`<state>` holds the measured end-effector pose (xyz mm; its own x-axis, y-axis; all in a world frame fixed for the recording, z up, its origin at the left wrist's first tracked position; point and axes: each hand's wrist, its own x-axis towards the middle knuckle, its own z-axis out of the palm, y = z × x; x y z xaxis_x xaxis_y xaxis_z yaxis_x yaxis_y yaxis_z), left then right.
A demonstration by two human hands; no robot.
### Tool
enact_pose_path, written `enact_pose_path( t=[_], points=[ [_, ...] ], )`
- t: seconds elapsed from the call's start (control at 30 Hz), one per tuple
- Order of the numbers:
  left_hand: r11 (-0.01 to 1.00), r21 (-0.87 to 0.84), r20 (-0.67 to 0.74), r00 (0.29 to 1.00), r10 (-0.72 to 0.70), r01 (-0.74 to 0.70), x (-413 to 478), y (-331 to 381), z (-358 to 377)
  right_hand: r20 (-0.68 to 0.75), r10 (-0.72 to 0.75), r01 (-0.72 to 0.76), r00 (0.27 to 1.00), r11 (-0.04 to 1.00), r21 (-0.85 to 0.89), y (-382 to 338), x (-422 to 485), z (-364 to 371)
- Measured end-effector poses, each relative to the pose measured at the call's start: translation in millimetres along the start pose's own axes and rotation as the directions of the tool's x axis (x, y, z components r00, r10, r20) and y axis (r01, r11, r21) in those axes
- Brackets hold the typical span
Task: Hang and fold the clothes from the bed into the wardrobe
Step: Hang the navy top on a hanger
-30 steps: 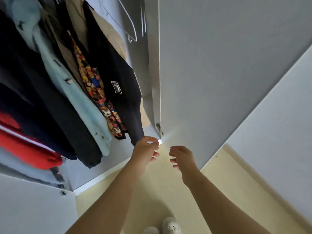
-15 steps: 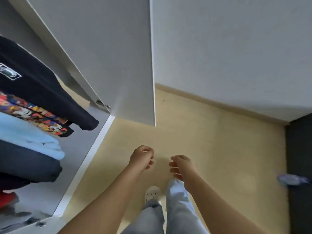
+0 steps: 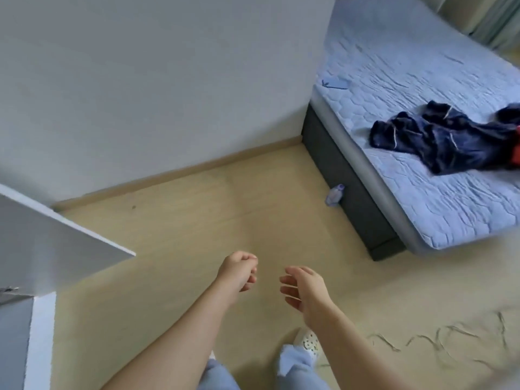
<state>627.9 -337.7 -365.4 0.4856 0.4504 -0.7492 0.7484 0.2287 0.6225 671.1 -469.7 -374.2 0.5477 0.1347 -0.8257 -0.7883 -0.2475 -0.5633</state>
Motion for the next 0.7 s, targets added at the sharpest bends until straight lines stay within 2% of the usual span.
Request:
enact_pose_path(
  t=[0.03, 0.1, 0.17, 0.3, 0.57, 0.7],
  points=[
    [0.999, 0.035, 0.040, 0.999, 0.010, -0.012, -3.9, 11.0, 39.4, -0.030, -0.007, 0.009, 1.000, 0.999, 0.052, -6.5, 4.2, -38.6],
    [0.999, 0.051, 0.079, 0.997, 0.004, -0.008, -7.8, 17.9, 64.9, -0.050, -0.008, 0.011, 0.999, 0.997, 0.073, -13.9, 6.3, -62.4],
    [0.993, 0.107, 0.149, 0.988, 0.037, -0.054, -12.7, 35.5, 124.8, -0.108, -0.011, 0.028, 0.994, 0.987, 0.156, -25.6, 12.6, -118.8],
    [0.978, 0.178, 0.241, 0.969, 0.060, -0.105, -21.0, 62.2, 200.3, -0.158, -0.006, 0.043, 0.987, 0.971, 0.235, -39.8, 19.4, -191.1],
    [0.948, 0.287, 0.328, 0.944, 0.037, -0.137, -15.3, 109.2, 305.4, -0.228, 0.108, 0.000, 0.968, 0.904, 0.428, -63.1, 41.1, -283.5],
    [0.937, 0.313, 0.388, 0.921, 0.025, -0.157, 0.3, 146.4, 366.4, -0.257, 0.114, 0.034, 0.960, 0.860, 0.509, -97.3, 66.7, -331.1]
  ],
)
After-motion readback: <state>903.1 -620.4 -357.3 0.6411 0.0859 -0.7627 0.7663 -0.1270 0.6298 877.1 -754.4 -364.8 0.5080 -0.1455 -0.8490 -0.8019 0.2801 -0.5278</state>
